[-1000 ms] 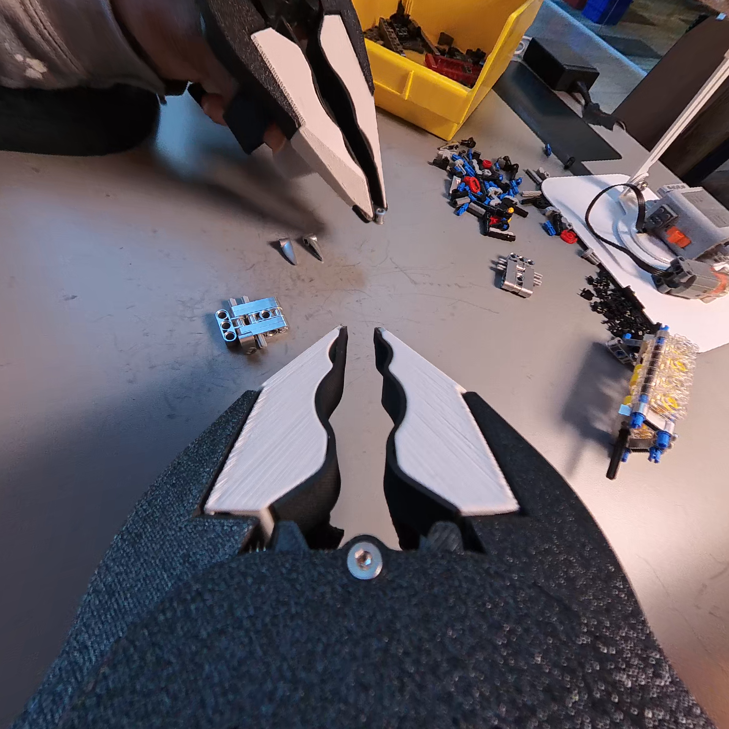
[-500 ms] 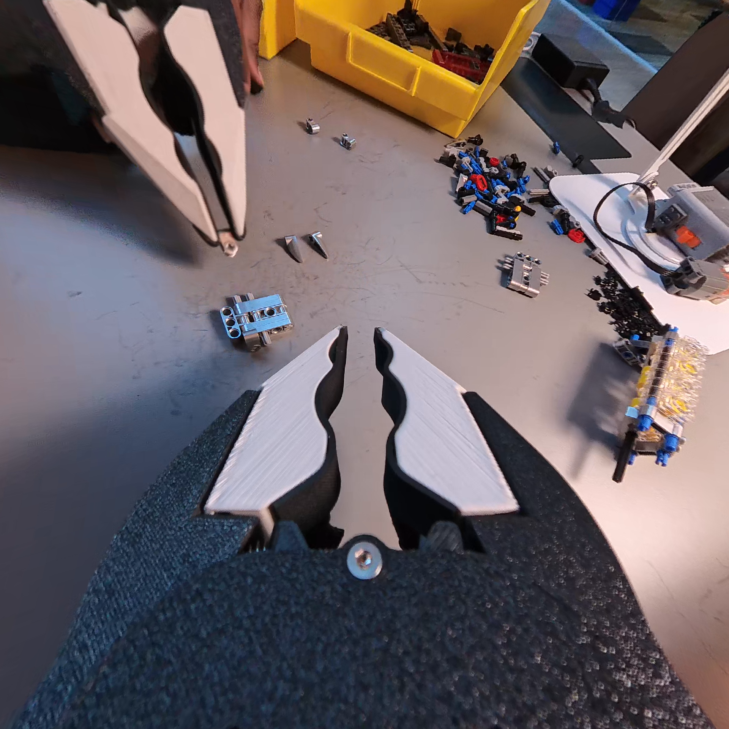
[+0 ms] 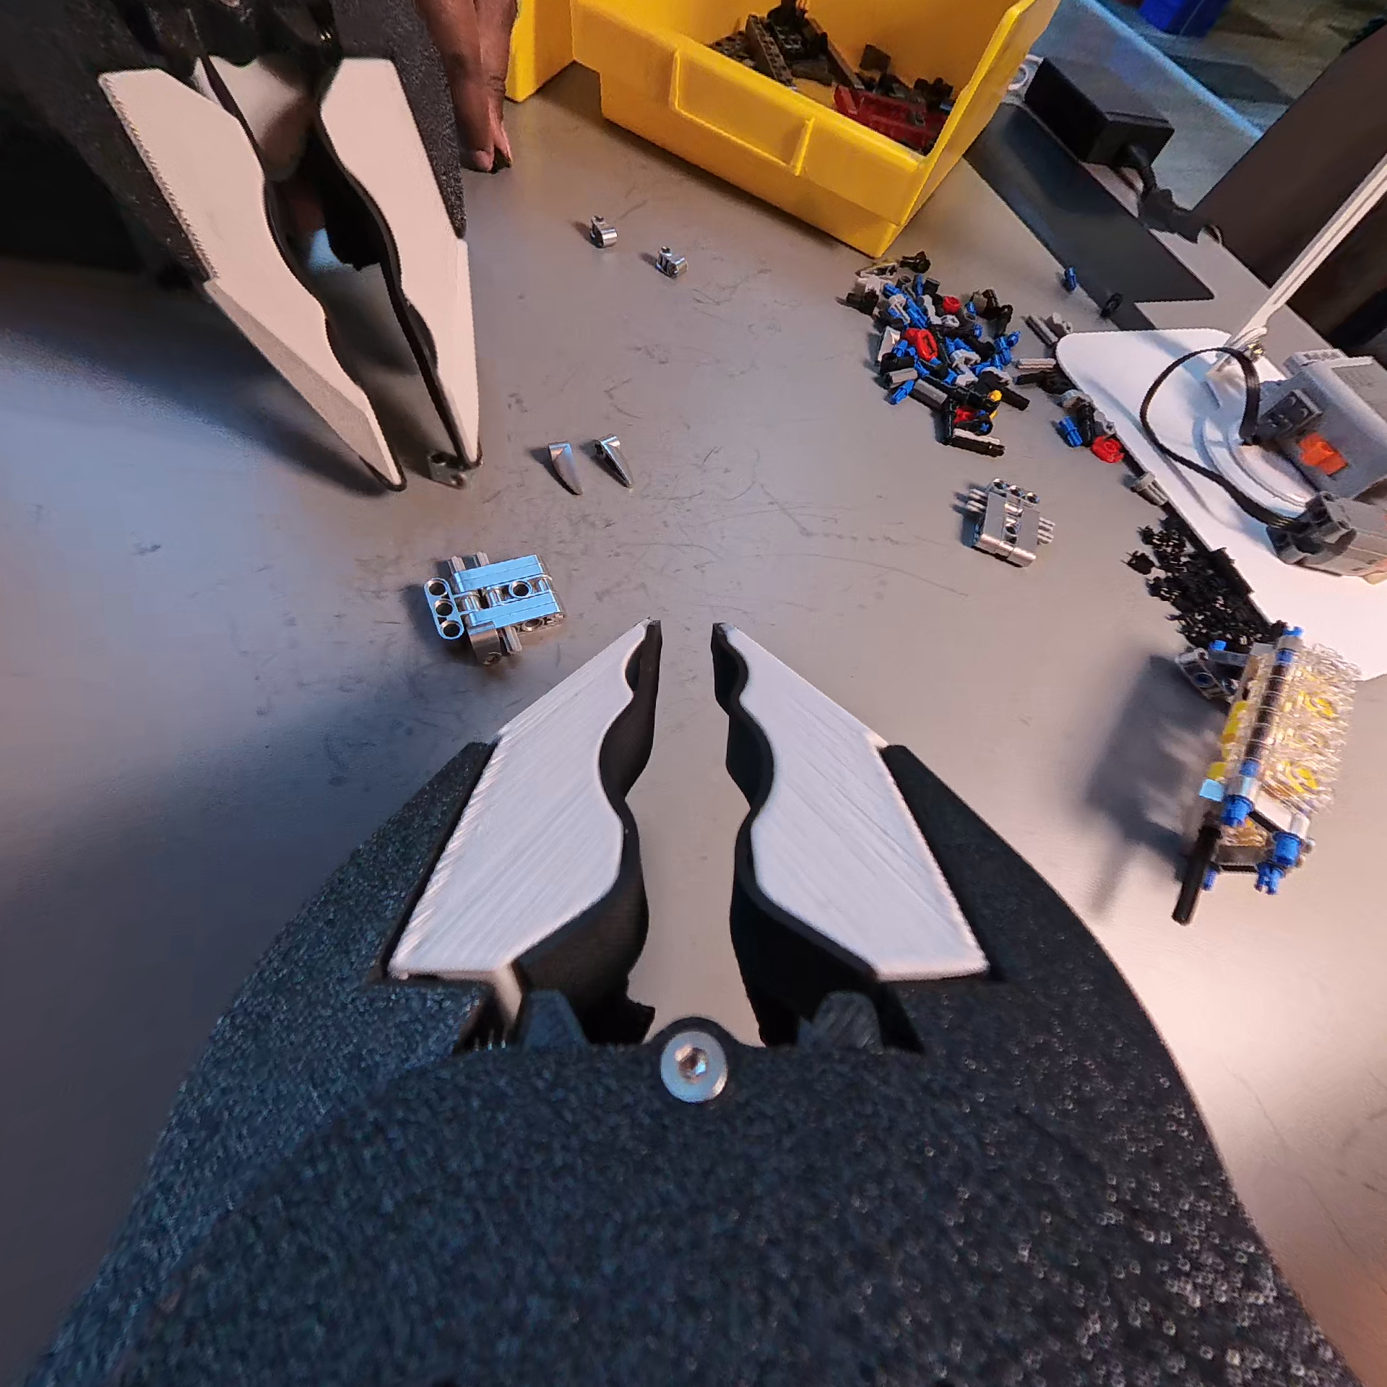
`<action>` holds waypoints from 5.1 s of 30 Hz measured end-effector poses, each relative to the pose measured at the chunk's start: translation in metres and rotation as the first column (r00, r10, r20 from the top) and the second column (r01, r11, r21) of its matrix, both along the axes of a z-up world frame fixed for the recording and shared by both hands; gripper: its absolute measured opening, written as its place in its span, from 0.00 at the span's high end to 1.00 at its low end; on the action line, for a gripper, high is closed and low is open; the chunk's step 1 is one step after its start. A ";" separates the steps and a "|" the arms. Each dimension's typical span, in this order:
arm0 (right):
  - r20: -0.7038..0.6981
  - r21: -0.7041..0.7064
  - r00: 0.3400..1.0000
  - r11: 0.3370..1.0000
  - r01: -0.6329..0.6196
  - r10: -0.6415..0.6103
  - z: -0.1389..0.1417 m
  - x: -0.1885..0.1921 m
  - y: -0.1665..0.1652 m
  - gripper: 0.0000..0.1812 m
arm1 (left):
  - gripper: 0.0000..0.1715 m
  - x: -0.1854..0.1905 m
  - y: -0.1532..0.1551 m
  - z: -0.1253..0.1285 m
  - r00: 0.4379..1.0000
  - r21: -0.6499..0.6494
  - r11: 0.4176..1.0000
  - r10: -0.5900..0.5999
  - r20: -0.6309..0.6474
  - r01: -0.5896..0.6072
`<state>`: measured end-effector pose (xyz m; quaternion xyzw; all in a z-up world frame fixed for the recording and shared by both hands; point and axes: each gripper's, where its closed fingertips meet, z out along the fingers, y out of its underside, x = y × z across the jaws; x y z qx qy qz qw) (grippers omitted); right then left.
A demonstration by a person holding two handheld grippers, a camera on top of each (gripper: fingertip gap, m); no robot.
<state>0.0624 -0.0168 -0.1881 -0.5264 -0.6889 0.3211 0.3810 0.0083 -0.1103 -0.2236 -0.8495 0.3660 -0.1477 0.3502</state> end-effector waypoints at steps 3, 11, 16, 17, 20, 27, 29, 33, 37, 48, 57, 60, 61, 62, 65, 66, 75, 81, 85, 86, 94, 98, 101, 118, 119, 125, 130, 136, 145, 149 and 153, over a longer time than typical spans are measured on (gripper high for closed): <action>0.008 0.004 1.000 1.000 -0.007 0.007 -0.002 0.000 -0.001 0.93 | 0.91 -0.016 0.012 0.000 0.995 0.038 0.995 0.091 -0.034 -0.090; 0.003 0.005 1.000 1.000 -0.012 0.012 0.000 0.001 -0.002 0.93 | 0.88 -0.006 0.007 0.011 0.997 0.057 0.996 0.067 0.040 -0.069; 0.013 0.012 1.000 1.000 -0.022 0.022 -0.002 0.001 -0.004 0.93 | 0.88 -0.010 0.003 0.004 0.999 0.025 0.999 0.048 0.001 -0.048; 0.012 0.013 1.000 1.000 -0.023 0.023 -0.002 0.001 -0.004 0.93 | 0.88 -0.016 0.004 0.004 0.998 0.032 0.997 0.063 -0.007 -0.063; 0.013 0.008 1.000 1.000 -0.022 0.021 -0.002 0.001 -0.004 0.93 | 0.89 -0.030 0.003 0.006 0.994 0.017 0.994 0.107 0.015 -0.107; 0.027 0.014 0.999 0.999 -0.030 0.030 -0.005 0.001 -0.006 0.93 | 0.93 -0.029 0.003 -0.003 0.996 -0.012 0.996 0.091 -0.019 -0.091; 0.030 0.016 0.999 0.999 -0.032 0.031 -0.006 0.001 -0.006 0.93 | 0.96 -0.027 0.004 -0.005 0.996 -0.010 0.997 0.079 -0.030 -0.079; 0.032 0.022 0.999 0.999 -0.037 0.036 -0.006 0.001 -0.007 0.93 | 0.96 -0.019 0.005 -0.005 0.999 -0.014 0.999 0.048 -0.019 -0.048; 0.034 0.022 0.999 0.999 -0.042 0.041 -0.006 0.001 -0.009 0.93 | 0.96 -0.008 0.004 -0.005 1.000 -0.010 1.000 0.018 -0.014 -0.018; 0.045 0.033 0.975 0.975 -0.220 0.219 -0.009 0.002 -0.046 0.92 | 0.94 0.018 -0.017 -0.003 0.991 -0.040 0.990 -0.132 0.019 0.133; 0.082 0.046 0.969 0.971 -0.236 0.232 -0.016 0.002 -0.049 0.91 | 0.85 0.011 -0.008 -0.001 0.993 -0.006 0.993 -0.114 0.029 0.114; 0.086 0.050 0.968 0.970 -0.239 0.234 -0.016 0.003 -0.049 0.91 | 0.85 0.018 -0.009 -0.005 0.988 -0.011 0.988 -0.154 0.015 0.154; 0.087 0.049 0.968 0.970 -0.238 0.234 -0.016 0.003 -0.049 0.91 | 0.88 0.021 -0.010 -0.005 0.986 -0.016 0.986 -0.164 0.020 0.165; 0.087 0.048 0.969 0.970 -0.238 0.233 -0.016 0.003 -0.049 0.91 | 0.89 0.023 -0.011 -0.005 0.985 -0.019 0.985 -0.172 0.022 0.173; 0.088 0.045 0.969 0.970 -0.237 0.233 -0.017 0.004 -0.049 0.91 | 0.91 0.025 -0.015 -0.006 0.982 -0.021 0.982 -0.188 0.023 0.189; 0.089 0.045 0.968 0.970 -0.238 0.234 -0.017 0.004 -0.049 0.91 | 0.92 0.025 -0.015 -0.006 0.981 -0.020 0.981 -0.191 0.024 0.192; 0.097 0.048 0.968 0.970 -0.239 0.233 -0.018 0.006 -0.050 0.91 | 0.92 0.023 -0.013 -0.004 0.985 -0.006 0.986 -0.169 0.029 0.169; 0.104 0.034 0.964 0.968 -0.249 0.245 -0.019 0.006 -0.051 0.90 | 0.91 0.017 -0.011 0.000 0.988 -0.001 0.988 -0.152 0.041 0.152; 0.100 0.035 0.962 0.966 -0.258 0.253 -0.018 0.007 -0.053 0.89 | 0.91 0.012 -0.015 0.001 0.988 -0.013 0.989 -0.148 0.042 0.149; 0.103 0.035 0.962 0.966 -0.258 0.253 -0.019 0.007 -0.053 0.89 | 0.91 0.013 -0.016 0.001 0.988 -0.016 0.988 -0.151 0.040 0.151; 0.126 0.035 0.958 0.964 -0.265 0.259 -0.023 0.007 -0.055 0.89 | 0.92 0.021 -0.015 -0.003 0.987 -0.022 0.987 -0.161 0.020 0.161; 0.126 0.035 0.958 0.964 -0.263 0.257 -0.023 0.007 -0.054 0.89 | 0.91 0.023 -0.012 -0.004 0.989 -0.019 0.989 -0.147 0.006 0.147; 0.133 0.033 0.957 0.964 -0.264 0.258 -0.025 0.007 -0.055 0.88 | 0.91 0.023 -0.012 -0.006 0.989 -0.020 0.989 -0.145 -0.005 0.144; 0.155 -0.038 0.948 0.961 -0.274 0.276 -0.026 -0.002 -0.057 0.88 | 0.96 0.023 -0.008 -0.005 0.990 -0.027 0.990 -0.140 0.005 0.140; 0.157 -0.038 0.948 0.960 -0.276 0.278 -0.026 -0.002 -0.057 0.88 | 0.97 0.023 -0.008 -0.006 0.990 -0.026 0.990 -0.138 0.006 0.138; 0.107 0.011 0.942 0.947 -0.321 0.318 -0.018 -0.008 -0.069 0.89 | 0.97 0.024 -0.005 -0.004 0.992 -0.059 0.991 -0.113 0.057 0.117; 0.063 0.138 0.931 0.920 -0.366 0.361 -0.011 -0.019 -0.086 0.90 | 0.97 0.029 -0.004 0.010 0.975 -0.099 0.990 -0.081 0.205 0.103; 0.028 0.409 0.931 0.846 -0.342 0.363 -0.001 -0.028 -0.086 0.92 | 0.97 0.030 0.000 0.031 0.918 -0.148 0.984 -0.029 0.396 0.095; 0.008 0.417 0.948 0.861 -0.293 0.319 -0.002 -0.030 -0.075 1.00 | 1.00 0.024 0.008 0.032 0.909 -0.152 0.988 0.029 0.415 0.037; -0.024 0.315 0.975 0.927 -0.202 0.220 0.007 -0.024 -0.044 0.98 | 1.00 0.015 0.016 0.032 0.916 -0.115 0.993 0.066 0.397 -0.021; 0.096 0.202 0.992 0.974 -0.102 0.084 -0.011 -0.006 0.001 0.89 | 0.91 0.010 0.024 0.035 0.921 -0.065 0.995 0.096 0.378 -0.078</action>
